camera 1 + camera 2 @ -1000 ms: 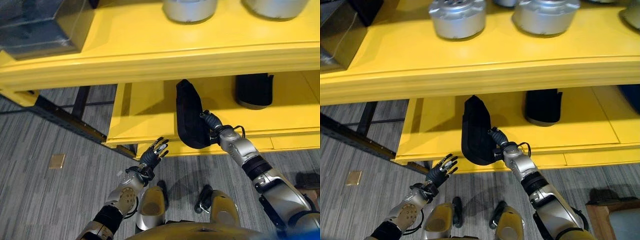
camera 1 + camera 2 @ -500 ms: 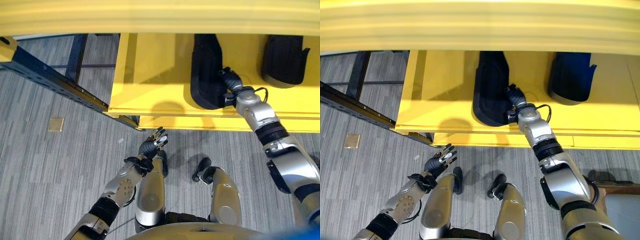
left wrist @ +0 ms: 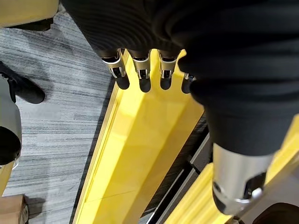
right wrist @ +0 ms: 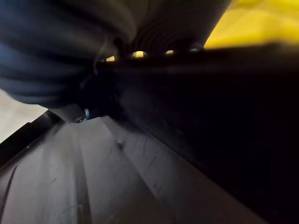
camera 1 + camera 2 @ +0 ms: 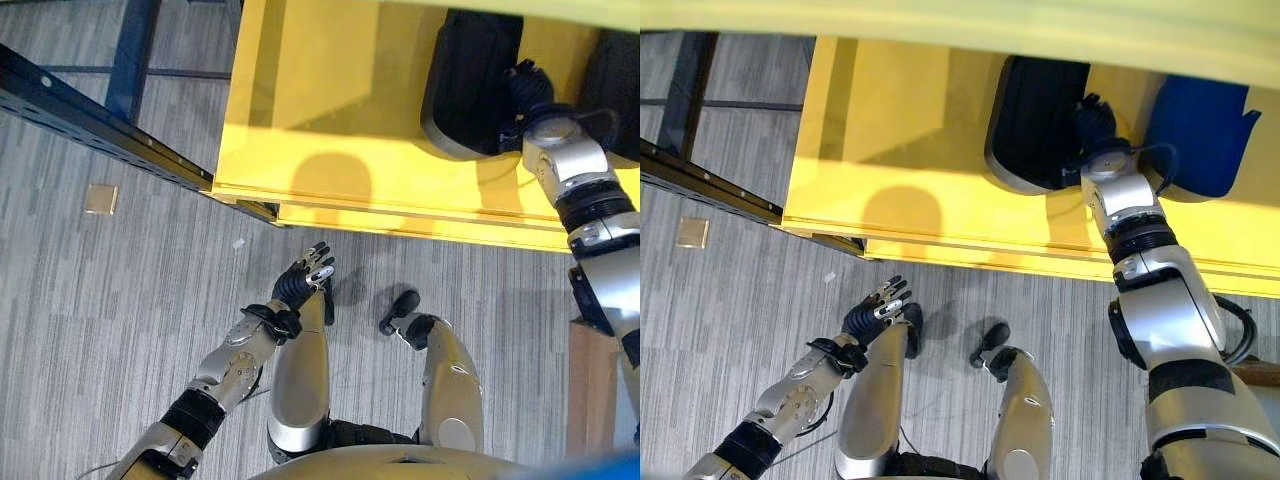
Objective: Move parts from the plastic box to the shelf.
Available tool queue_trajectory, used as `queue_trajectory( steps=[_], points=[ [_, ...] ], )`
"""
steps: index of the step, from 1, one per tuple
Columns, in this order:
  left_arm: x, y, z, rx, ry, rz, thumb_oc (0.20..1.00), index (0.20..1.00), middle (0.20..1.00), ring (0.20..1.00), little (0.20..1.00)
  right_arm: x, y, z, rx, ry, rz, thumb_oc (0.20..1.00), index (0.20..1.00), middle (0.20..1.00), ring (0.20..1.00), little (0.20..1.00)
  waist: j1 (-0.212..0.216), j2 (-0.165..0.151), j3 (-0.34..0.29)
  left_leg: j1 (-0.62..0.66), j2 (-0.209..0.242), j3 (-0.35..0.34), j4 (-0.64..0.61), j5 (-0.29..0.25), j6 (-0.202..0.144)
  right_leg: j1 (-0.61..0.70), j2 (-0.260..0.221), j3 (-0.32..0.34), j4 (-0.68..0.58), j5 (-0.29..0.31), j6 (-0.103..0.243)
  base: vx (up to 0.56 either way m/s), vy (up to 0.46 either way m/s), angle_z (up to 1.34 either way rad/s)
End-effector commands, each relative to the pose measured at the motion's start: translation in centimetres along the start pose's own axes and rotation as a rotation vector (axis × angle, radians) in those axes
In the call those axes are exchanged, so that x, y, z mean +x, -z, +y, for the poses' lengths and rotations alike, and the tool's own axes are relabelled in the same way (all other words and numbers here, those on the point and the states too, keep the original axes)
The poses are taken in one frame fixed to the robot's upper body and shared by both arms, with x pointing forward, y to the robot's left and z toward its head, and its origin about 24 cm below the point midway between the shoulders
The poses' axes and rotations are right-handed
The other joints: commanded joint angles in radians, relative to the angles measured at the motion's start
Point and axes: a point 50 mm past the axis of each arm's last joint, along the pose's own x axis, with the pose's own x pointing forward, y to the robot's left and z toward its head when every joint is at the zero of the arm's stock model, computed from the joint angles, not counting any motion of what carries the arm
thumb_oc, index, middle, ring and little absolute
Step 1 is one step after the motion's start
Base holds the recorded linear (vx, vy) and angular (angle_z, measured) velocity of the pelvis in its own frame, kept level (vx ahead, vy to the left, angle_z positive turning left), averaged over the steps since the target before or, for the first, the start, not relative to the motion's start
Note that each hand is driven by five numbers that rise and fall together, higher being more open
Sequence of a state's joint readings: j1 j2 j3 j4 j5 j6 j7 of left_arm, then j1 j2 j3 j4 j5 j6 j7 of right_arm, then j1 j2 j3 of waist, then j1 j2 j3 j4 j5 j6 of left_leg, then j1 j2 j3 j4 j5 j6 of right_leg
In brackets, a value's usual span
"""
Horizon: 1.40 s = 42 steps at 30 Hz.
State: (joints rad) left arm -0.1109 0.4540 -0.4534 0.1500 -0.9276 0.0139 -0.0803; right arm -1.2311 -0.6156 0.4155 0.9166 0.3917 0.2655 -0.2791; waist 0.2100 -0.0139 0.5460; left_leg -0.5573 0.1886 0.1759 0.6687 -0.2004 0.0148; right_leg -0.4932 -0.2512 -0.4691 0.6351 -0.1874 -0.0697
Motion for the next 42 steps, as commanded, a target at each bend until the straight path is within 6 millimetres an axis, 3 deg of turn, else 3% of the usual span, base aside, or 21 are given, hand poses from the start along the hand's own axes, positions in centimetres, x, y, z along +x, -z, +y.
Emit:
queue_trajectory(
  steps=[1, 8, 17, 26, 28, 29, 33, 42],
  points=[
    [-0.6, -0.2, -2.6, -0.016, 0.104, -0.036, 1.0, 1.0, 1.0, 1.0, 1.0, 0.3, -0.8, -2.5, -0.141, 0.118, -0.038, 0.2, 0.2, 0.2, 0.2, 0.2, 0.023, 0.02, -0.026, 0.018, -0.013, -0.01, -0.126, 0.029, 0.012, 0.008, 0.0, 0.059, 0.146, -0.084, 0.065, 0.0, 0.0, 0.0],
    [-0.6, -0.1, -2.0, -0.024, 0.068, -0.028, 1.0, 1.0, 1.0, 1.0, 1.0, 0.6, -2.3, -4.2, -0.373, 0.216, -0.063, 0.2, 0.2, 0.2, 0.2, 0.2, 0.028, 0.021, -0.026, -0.043, -0.002, -0.018, -0.103, 0.028, 0.012, -0.05, 0.0, 0.056, 0.179, -0.09, 0.061, 0.0, -0.006, 0.02],
    [-0.9, -0.2, -1.2, -0.032, 0.054, -0.043, 1.0, 1.0, 1.0, 1.0, 1.0, 0.7, -2.4, -5.0, -0.569, 0.257, -0.038, 0.2, 0.2, 0.2, 0.2, 0.2, 0.028, 0.027, -0.026, -0.054, 0.008, -0.014, -0.107, 0.032, 0.01, -0.07, -0.01, 0.056, 0.181, -0.084, 0.065, 0.0, 0.0, 0.0],
    [-1.0, -0.1, -1.0, -0.04, 0.047, -0.037, 1.0, 1.0, 1.0, 1.0, 1.0, 0.7, -1.9, -5.3, -0.51, 0.296, 0.013, 0.2, 0.2, 0.2, 0.2, 0.2, 0.029, 0.033, -0.026, -0.044, 0.011, -0.01, -0.123, 0.039, 0.003, -0.068, -0.013, 0.053, 0.174, -0.081, 0.067, 0.0, -0.004, 0.0],
    [-0.9, -0.1, -1.0, -0.037, 0.049, -0.04, 1.0, 1.0, 1.0, 1.0, 1.0, 0.7, -1.6, -5.2, -0.469, 0.304, 0.036, 0.649, 0.649, 0.649, 0.649, 0.649, 0.027, 0.033, -0.026, -0.042, 0.014, -0.009, -0.121, 0.037, 0.002, -0.067, -0.015, 0.054, 0.176, -0.084, 0.067, 0.0, 0.0, 0.0],
    [-0.9, -0.1, -1.0, -0.036, 0.052, -0.042, 1.0, 1.0, 1.0, 1.0, 1.0, 0.7, -1.4, -5.3, -0.469, 0.304, 0.04, 1.0, 1.0, 1.0, 1.0, 1.0, 0.026, 0.034, -0.026, -0.041, 0.014, -0.008, -0.121, 0.037, 0.002, -0.067, -0.014, 0.055, 0.176, -0.084, 0.067, 0.0, 0.0, 0.0],
    [-0.8, -0.2, -1.4, -0.049, 0.069, -0.046, 1.0, 1.0, 1.0, 1.0, 1.0, 0.6, -0.6, -4.7, -0.31, 0.294, 0.057, 1.0, 1.0, 1.0, 1.0, 1.0, 0.018, 0.037, -0.026, -0.035, 0.014, -0.003, -0.124, 0.035, 0.002, -0.068, -0.017, 0.06, 0.176, -0.086, 0.07, 0.0, 0.002, -0.01],
    [-0.4, 0.2, -1.8, -0.065, 0.064, -0.026, 1.0, 1.0, 1.0, 1.0, 1.0, 0.6, 0.0, -4.6, -0.277, 0.314, 0.066, 1.0, 1.0, 1.0, 1.0, 1.0, 0.005, 0.05, -0.026, -0.009, 0.009, 0.012, -0.138, 0.035, 0.001, -0.054, -0.017, 0.072, 0.162, -0.086, 0.072, -0.02, 0.021, -0.08]
  ],
)
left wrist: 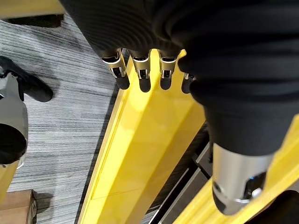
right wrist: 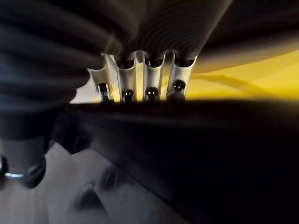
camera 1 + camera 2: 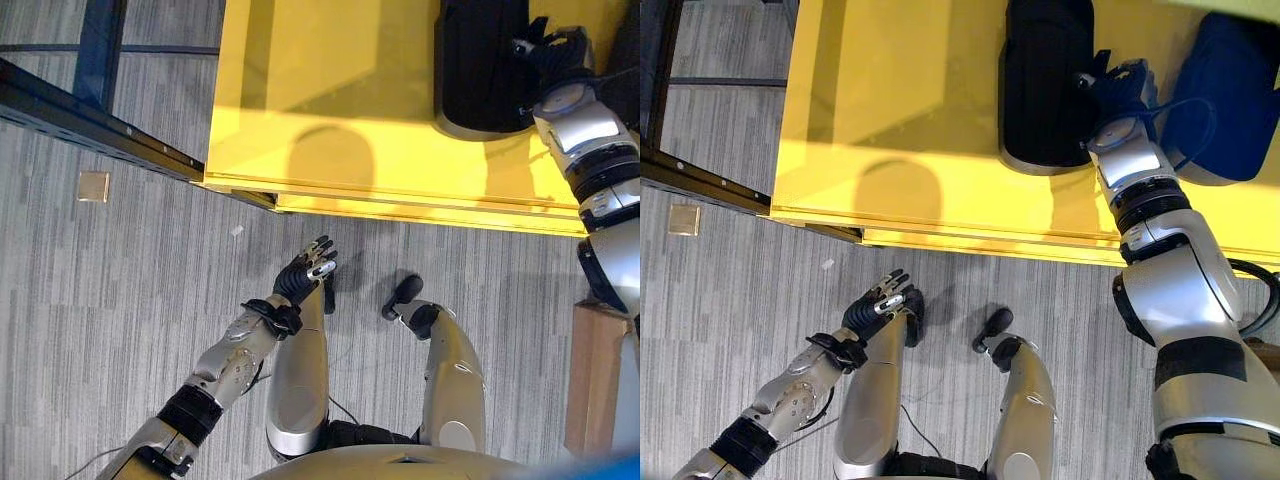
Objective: Move parts from the plastic box to the shelf.
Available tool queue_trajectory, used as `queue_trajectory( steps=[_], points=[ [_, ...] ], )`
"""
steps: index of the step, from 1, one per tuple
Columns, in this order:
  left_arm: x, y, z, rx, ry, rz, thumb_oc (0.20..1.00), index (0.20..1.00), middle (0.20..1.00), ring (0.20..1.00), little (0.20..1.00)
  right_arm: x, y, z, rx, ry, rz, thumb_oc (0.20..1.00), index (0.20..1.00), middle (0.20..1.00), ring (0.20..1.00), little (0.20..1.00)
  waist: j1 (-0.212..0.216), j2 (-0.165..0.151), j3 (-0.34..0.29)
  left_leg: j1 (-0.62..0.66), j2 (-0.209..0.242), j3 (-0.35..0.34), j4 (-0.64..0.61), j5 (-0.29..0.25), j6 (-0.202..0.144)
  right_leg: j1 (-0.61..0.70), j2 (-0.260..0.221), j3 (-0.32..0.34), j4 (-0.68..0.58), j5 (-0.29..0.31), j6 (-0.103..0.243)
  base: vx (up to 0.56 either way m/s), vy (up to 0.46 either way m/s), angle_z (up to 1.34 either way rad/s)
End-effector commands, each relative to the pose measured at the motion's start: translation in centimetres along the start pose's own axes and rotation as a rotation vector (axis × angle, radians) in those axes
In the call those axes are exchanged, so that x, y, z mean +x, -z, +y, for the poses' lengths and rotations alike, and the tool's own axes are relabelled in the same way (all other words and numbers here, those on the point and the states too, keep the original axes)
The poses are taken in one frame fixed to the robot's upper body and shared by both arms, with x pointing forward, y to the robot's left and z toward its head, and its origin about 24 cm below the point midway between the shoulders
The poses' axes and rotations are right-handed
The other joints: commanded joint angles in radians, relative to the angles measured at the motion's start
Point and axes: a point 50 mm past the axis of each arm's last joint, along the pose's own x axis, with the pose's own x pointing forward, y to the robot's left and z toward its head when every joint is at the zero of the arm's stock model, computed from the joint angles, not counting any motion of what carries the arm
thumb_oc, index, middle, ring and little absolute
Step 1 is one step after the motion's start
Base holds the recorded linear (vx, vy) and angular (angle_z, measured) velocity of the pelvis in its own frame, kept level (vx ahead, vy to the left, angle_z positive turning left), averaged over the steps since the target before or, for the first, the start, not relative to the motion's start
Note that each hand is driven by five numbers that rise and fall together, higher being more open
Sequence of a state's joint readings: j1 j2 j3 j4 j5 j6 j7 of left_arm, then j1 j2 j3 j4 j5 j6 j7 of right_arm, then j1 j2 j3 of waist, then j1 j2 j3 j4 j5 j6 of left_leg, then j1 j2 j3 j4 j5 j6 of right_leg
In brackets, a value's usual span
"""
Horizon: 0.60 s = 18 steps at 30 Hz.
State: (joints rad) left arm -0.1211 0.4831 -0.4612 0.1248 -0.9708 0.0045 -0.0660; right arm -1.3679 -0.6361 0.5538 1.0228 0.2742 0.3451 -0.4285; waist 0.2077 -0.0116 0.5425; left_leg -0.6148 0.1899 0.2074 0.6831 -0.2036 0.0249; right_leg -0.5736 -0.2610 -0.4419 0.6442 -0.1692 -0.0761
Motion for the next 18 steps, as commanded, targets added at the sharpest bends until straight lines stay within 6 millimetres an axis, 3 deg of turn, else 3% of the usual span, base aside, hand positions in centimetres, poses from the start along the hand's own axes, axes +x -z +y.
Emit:
queue_trajectory(
  steps=[1, 8, 12, 14, 18],
  points=[
    [-0.3, 1.1, -1.8, -0.062, 0.058, -0.002, 1.0, 1.0, 1.0, 1.0, 1.0, 0.6, 2.8, -1.9, -0.082, 0.075, 0.059, 1.0, 1.0, 1.0, 1.0, 1.0, 0.006, 0.048, -0.022, 0.052, 0.007, -0.019, -0.154, 0.038, -0.01, 0.029, -0.007, 0.047, 0.151, -0.104, 0.079, -0.01, 0.003, -0.05],
    [-0.1, 1.7, -2.1, -0.067, 0.07, -0.003, 1.0, 1.0, 1.0, 1.0, 1.0, 0.4, 2.5, -1.7, -0.024, 0.112, 0.02, 1.0, 1.0, 1.0, 1.0, 1.0, -0.008, 0.055, -0.022, 0.091, 0.005, -0.002, -0.174, 0.042, -0.008, 0.056, -0.007, 0.057, 0.125, -0.096, 0.083, 0.0, 0.014, -0.01],
    [-0.2, 1.8, -2.3, -0.089, 0.067, -0.009, 1.0, 1.0, 1.0, 1.0, 1.0, 0.1, 1.0, -2.4, 0.097, 0.204, -0.119, 1.0, 1.0, 1.0, 1.0, 1.0, -0.025, 0.058, -0.022, 0.124, 0.003, 0.009, -0.196, 0.047, -0.008, 0.078, -0.005, 0.067, 0.102, -0.091, 0.088, 0.01, 0.056, -0.06],
    [-0.2, 1.8, -2.3, -0.103, 0.064, -0.012, 1.0, 1.0, 1.0, 1.0, 1.0, -0.6, -0.5, -3.5, 0.097, 0.289, -0.276, 1.0, 1.0, 1.0, 1.0, 1.0, -0.038, 0.057, -0.022, 0.144, 0.0, 0.016, -0.214, 0.051, -0.011, 0.093, 0.004, 0.076, 0.075, -0.086, 0.092, 0.0, 0.04, -0.03],
    [-0.4, 1.7, -2.2, -0.105, 0.064, -0.021, 1.0, 1.0, 1.0, 1.0, 1.0, -1.6, -1.2, -4.4, 0.062, 0.32, -0.38, 1.0, 1.0, 1.0, 1.0, 1.0, -0.056, 0.05, -0.022, 0.166, 0.0, 0.026, -0.23, 0.055, -0.013, 0.114, 0.015, 0.084, 0.039, -0.074, 0.098, 0.01, 0.011, -0.12]
  ],
)
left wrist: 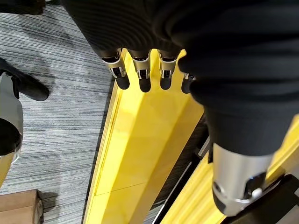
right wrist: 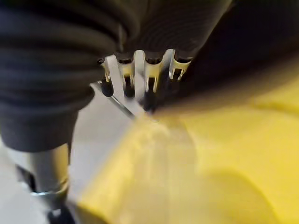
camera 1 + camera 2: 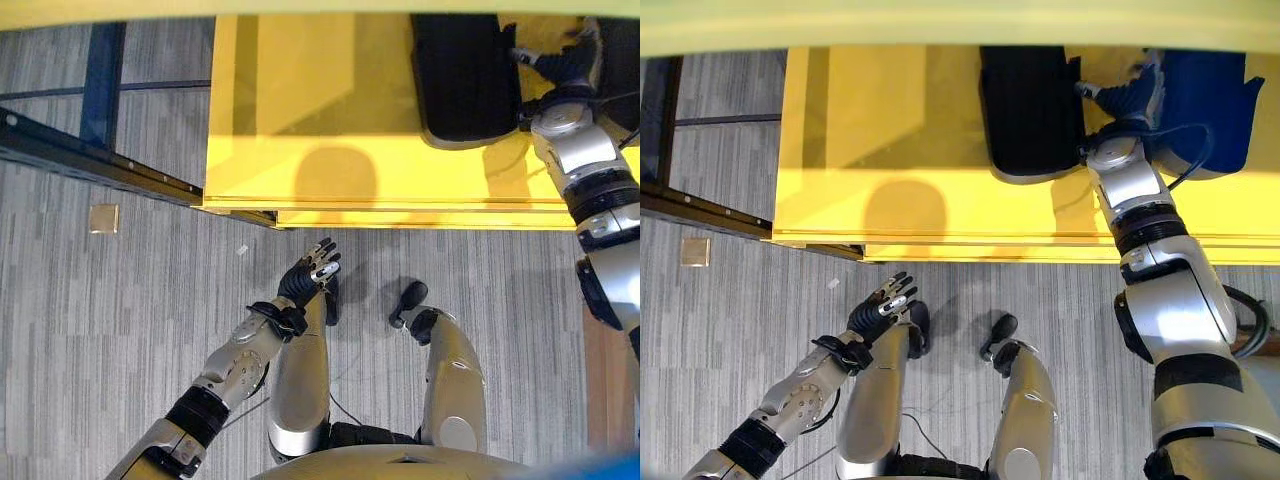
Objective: Move parts from the plastic box to the shelf.
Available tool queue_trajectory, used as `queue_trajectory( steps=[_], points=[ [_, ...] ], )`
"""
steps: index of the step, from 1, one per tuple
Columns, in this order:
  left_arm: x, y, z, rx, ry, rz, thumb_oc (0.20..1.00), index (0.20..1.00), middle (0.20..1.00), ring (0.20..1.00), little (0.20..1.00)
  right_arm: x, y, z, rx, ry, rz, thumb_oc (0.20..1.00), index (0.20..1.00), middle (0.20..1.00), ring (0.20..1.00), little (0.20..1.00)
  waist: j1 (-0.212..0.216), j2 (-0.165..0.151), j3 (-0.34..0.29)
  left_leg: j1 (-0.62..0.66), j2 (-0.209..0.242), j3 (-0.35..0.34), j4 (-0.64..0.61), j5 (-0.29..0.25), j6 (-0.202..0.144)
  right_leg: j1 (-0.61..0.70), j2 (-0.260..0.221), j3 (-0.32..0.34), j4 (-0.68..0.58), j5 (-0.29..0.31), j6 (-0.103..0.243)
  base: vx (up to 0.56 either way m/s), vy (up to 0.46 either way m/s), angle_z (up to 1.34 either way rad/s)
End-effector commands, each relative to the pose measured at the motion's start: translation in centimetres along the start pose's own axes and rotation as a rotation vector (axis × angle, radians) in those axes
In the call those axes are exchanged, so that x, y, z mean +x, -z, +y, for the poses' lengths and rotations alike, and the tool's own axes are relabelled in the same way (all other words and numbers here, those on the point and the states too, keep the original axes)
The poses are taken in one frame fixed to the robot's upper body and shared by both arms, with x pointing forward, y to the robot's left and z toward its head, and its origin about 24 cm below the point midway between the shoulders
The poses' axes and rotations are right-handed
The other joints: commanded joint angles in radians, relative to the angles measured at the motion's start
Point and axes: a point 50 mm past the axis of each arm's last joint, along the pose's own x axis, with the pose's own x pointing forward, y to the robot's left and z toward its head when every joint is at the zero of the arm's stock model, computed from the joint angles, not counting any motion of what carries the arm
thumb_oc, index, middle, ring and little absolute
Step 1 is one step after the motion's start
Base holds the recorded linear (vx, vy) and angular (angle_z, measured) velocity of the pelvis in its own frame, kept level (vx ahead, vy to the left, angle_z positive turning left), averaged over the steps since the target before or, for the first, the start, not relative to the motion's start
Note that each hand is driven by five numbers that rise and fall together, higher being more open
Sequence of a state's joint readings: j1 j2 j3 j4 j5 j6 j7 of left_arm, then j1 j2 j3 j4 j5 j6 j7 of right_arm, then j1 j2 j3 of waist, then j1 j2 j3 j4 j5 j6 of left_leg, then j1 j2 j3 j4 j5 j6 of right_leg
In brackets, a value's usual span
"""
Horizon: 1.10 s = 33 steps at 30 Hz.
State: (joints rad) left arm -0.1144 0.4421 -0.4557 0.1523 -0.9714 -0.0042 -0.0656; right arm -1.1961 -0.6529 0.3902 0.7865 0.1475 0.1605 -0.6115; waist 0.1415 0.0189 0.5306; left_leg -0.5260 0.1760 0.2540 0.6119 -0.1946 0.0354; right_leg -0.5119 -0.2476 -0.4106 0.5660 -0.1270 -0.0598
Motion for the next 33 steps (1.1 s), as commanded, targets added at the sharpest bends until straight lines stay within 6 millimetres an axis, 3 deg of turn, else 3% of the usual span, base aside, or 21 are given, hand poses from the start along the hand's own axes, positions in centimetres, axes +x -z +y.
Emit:
queue_trajectory(
  steps=[1, 11, 15, 19, 20, 25, 33],
  points=[
    [-0.7, 1.1, -1.9, -0.067, 0.073, -0.021, 1.0, 1.0, 1.0, 1.0, 1.0, 0.5, -0.8, -3.4, -0.043, 0.1, -0.132, 1.0, 1.0, 1.0, 1.0, 1.0, 0.005, 0.017, -0.011, 0.081, 0.014, -0.019, -0.16, 0.045, -0.023, 0.055, 0.003, 0.055, 0.112, -0.115, 0.082, 0.01, 0.005, -0.13],
    [-0.6, 1.1, -0.7, -0.073, 0.038, -0.034, 1.0, 1.0, 1.0, 1.0, 1.0, -1.0, 3.6, -1.6, 0.085, -0.13, 0.042, 1.0, 1.0, 1.0, 1.0, 1.0, -0.009, 0.003, -0.011, 0.074, 0.016, -0.013, -0.139, 0.034, -0.018, 0.057, 0.011, 0.066, 0.115, -0.119, 0.073, 0.0, 0.0, -0.01],
    [-0.7, 1.4, -0.4, -0.07, 0.038, -0.027, 1.0, 1.0, 1.0, 1.0, 1.0, -0.9, 3.8, -1.5, 0.067, -0.148, 0.027, 1.0, 1.0, 1.0, 1.0, 1.0, -0.004, 0.005, -0.011, 0.067, 0.014, -0.016, -0.135, 0.033, -0.017, 0.052, 0.008, 0.062, 0.123, -0.122, 0.071, 0.0, 0.0, 0.0],
    [-0.9, 1.5, -0.6, -0.068, 0.052, -0.024, 1.0, 1.0, 1.0, 1.0, 1.0, -0.7, 2.8, -1.8, 0.071, -0.135, -0.057, 1.0, 1.0, 1.0, 1.0, 1.0, -0.001, 0.011, -0.011, 0.064, 0.012, -0.017, -0.135, 0.033, -0.016, 0.047, 0.006, 0.063, 0.126, -0.124, 0.069, 0.0, 0.0, 0.0],
    [-1.1, 1.5, -0.6, -0.07, 0.055, -0.023, 1.0, 1.0, 1.0, 1.0, 1.0, -0.7, 1.0, -2.2, 0.075, -0.112, -0.182, 1.0, 1.0, 1.0, 1.0, 1.0, 0.001, 0.014, -0.011, 0.066, 0.008, -0.018, -0.136, 0.032, -0.016, 0.048, 0.004, 0.062, 0.126, -0.125, 0.07, 0.0, 0.0, 0.0],
    [-1.2, 1.5, -0.6, -0.076, 0.054, -0.03, 1.0, 1.0, 1.0, 1.0, 1.0, -1.6, -2.0, -2.3, -0.011, -0.056, -0.382, 1.0, 1.0, 1.0, 1.0, 1.0, -0.002, 0.016, -0.011, 0.068, 0.005, -0.02, -0.135, 0.03, -0.014, 0.049, 0.0, 0.063, 0.125, -0.122, 0.074, 0.0, 0.0, 0.0],
    [-1.3, 1.7, -0.8, -0.1, 0.073, -0.049, 1.0, 1.0, 1.0, 1.0, 1.0, -2.6, -3.3, -3.6, -0.151, 0.211, -0.537, 1.0, 1.0, 1.0, 1.0, 1.0, -0.01, 0.028, -0.011, 0.075, -0.003, -0.018, -0.138, 0.025, -0.008, 0.049, -0.001, 0.073, 0.121, -0.122, 0.079, 0.0, 0.023, 0.02]
  ],
)
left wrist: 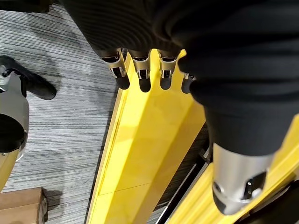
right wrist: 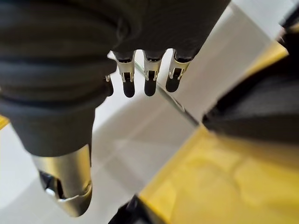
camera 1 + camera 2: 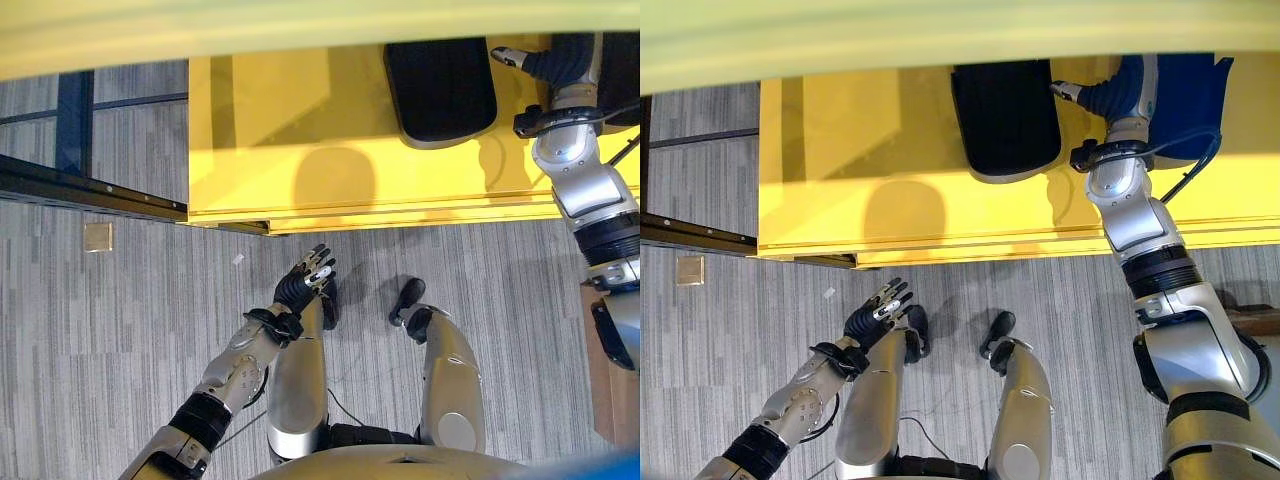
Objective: Move parts from the plastic box to the shelf.
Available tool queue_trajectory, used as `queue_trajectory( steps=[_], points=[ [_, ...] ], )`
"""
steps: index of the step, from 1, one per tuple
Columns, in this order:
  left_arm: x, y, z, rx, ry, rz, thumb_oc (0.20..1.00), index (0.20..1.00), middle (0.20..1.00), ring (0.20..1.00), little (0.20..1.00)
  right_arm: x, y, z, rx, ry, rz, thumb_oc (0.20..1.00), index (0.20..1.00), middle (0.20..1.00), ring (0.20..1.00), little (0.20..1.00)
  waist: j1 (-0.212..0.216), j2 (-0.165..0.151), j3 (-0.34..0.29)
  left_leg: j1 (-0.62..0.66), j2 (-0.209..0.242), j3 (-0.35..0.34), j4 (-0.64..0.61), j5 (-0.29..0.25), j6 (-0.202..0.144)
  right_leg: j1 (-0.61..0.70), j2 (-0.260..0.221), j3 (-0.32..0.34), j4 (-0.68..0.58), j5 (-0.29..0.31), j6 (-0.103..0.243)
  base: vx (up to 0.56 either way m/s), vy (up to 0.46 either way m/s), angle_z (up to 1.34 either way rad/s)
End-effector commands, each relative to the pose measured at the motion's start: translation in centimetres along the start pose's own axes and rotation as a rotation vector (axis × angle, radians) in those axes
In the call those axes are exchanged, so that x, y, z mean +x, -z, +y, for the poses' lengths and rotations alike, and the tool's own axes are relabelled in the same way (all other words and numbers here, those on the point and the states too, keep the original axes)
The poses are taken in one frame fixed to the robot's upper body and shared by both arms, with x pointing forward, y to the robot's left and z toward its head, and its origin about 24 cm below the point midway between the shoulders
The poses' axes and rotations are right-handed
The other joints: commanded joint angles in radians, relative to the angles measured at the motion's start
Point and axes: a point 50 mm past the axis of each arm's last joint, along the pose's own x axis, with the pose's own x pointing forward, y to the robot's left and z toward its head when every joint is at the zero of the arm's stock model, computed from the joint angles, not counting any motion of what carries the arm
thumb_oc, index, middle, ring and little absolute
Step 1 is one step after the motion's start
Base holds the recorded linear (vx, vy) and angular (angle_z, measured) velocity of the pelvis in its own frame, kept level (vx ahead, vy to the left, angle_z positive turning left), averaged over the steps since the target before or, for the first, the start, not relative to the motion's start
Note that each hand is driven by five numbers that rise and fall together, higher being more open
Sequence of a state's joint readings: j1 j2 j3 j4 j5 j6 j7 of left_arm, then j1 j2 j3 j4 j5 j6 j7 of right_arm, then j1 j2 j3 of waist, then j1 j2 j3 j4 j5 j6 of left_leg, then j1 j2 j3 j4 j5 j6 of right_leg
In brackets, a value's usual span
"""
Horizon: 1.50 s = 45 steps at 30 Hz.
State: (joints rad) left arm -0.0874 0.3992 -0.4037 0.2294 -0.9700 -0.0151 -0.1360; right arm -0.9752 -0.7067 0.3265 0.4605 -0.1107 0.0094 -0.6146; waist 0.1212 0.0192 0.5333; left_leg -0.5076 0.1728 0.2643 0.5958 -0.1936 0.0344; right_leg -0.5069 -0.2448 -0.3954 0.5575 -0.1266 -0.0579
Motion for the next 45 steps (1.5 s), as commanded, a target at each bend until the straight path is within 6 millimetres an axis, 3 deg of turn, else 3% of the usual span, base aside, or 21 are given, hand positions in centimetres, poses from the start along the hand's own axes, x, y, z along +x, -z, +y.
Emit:
queue_trajectory(
  steps=[1, 7, 10, 13, 20, 23, 32, 35, 38, 45],
  points=[
    [-0.9, 0.7, -2.0, -0.041, 0.094, -0.045, 1.0, 1.0, 1.0, 1.0, 1.0, 1.2, -1.9, -3.2, -0.193, 0.243, -0.213, 1.0, 1.0, 1.0, 1.0, 1.0, 0.008, 0.03, -0.013, 0.058, -0.003, -0.028, -0.124, 0.024, -0.006, 0.043, -0.004, 0.059, 0.128, -0.121, 0.08, -0.01, 0.039, 0.0],
    [-0.9, 0.9, -1.8, -0.046, 0.07, -0.05, 1.0, 1.0, 1.0, 1.0, 1.0, 1.1, -3.4, -4.2, -0.335, 0.338, -0.359, 1.0, 1.0, 1.0, 1.0, 1.0, 0.003, 0.03, -0.013, 0.058, -0.003, -0.023, -0.124, 0.022, -0.006, 0.043, -0.005, 0.061, 0.114, -0.112, 0.088, -0.01, 0.004, -0.01],
    [-1.0, 0.8, -1.6, -0.056, 0.063, -0.063, 1.0, 1.0, 1.0, 1.0, 1.0, 0.7, -3.8, -3.7, -0.287, 0.248, -0.363, 1.0, 1.0, 1.0, 1.0, 1.0, -0.004, 0.026, -0.013, 0.056, 0.001, -0.017, -0.127, 0.024, -0.01, 0.04, -0.006, 0.065, 0.103, -0.107, 0.09, -0.02, 0.007, -0.03],
    [-1.1, 0.9, -1.1, -0.051, 0.059, -0.066, 1.0, 1.0, 1.0, 1.0, 1.0, -0.1, -2.1, -1.5, -0.207, 0.039, -0.233, 1.0, 1.0, 1.0, 1.0, 1.0, 0.0, 0.019, -0.013, 0.05, 0.007, -0.014, -0.122, 0.026, -0.011, 0.035, -0.012, 0.059, 0.106, -0.107, 0.086, -0.01, -0.023, -0.01],
    [-1.0, 1.1, -0.9, -0.049, 0.064, -0.057, 1.0, 1.0, 1.0, 1.0, 1.0, 0.3, -2.4, -0.2, -0.172, -0.068, -0.259, 1.0, 1.0, 1.0, 1.0, 1.0, 0.013, 0.027, -0.013, 0.047, 0.004, -0.019, -0.127, 0.033, -0.012, 0.032, -0.018, 0.049, 0.113, -0.108, 0.084, 0.0, 0.0, 0.0],
    [-1.2, 1.1, -0.7, -0.049, 0.066, -0.047, 1.0, 1.0, 1.0, 1.0, 1.0, 0.1, -2.4, 0.9, -0.038, -0.207, -0.201, 1.0, 1.0, 1.0, 1.0, 1.0, 0.02, 0.027, -0.013, 0.047, 0.002, -0.02, -0.125, 0.034, -0.015, 0.036, -0.022, 0.043, 0.116, -0.111, 0.08, 0.0, 0.0, 0.0],
    [-1.3, 1.4, -1.0, -0.048, 0.078, -0.026, 1.0, 1.0, 1.0, 1.0, 1.0, -0.5, -4.3, 1.7, 0.03, -0.239, -0.297, 1.0, 1.0, 1.0, 1.0, 1.0, 0.025, 0.03, -0.013, 0.048, 0.001, -0.027, -0.125, 0.036, -0.015, 0.032, -0.025, 0.041, 0.139, -0.121, 0.077, 0.0, 0.0, 0.0],
    [-1.3, 1.5, -0.7, -0.052, 0.067, -0.029, 1.0, 1.0, 1.0, 1.0, 1.0, -0.6, -4.0, 2.1, 0.071, -0.271, -0.232, 1.0, 1.0, 1.0, 1.0, 1.0, 0.025, 0.03, -0.013, 0.05, -0.001, -0.029, -0.123, 0.036, -0.015, 0.033, -0.026, 0.042, 0.148, -0.127, 0.075, 0.0, -0.003, 0.01],
    [-1.2, 1.2, -0.7, -0.05, 0.069, -0.046, 1.0, 1.0, 1.0, 1.0, 1.0, -1.1, -2.1, 2.9, 0.181, -0.29, -0.07, 1.0, 1.0, 1.0, 1.0, 1.0, 0.029, 0.031, -0.013, 0.045, 0.0, -0.033, -0.12, 0.037, -0.016, 0.033, -0.028, 0.037, 0.151, -0.13, 0.071, 0.0, -0.005, 0.01],
    [-1.1, 1.2, -0.9, -0.013, 0.085, -0.046, 1.0, 1.0, 1.0, 1.0, 1.0, -1.1, 0.1, 2.6, 0.241, -0.232, 0.055, 1.0, 1.0, 1.0, 1.0, 1.0, 0.029, 0.04, -0.013, 0.05, 0.001, -0.031, -0.12, 0.035, -0.015, 0.034, -0.034, 0.036, 0.159, -0.133, 0.07, 0.0, -0.004, 0.01]
  ],
)
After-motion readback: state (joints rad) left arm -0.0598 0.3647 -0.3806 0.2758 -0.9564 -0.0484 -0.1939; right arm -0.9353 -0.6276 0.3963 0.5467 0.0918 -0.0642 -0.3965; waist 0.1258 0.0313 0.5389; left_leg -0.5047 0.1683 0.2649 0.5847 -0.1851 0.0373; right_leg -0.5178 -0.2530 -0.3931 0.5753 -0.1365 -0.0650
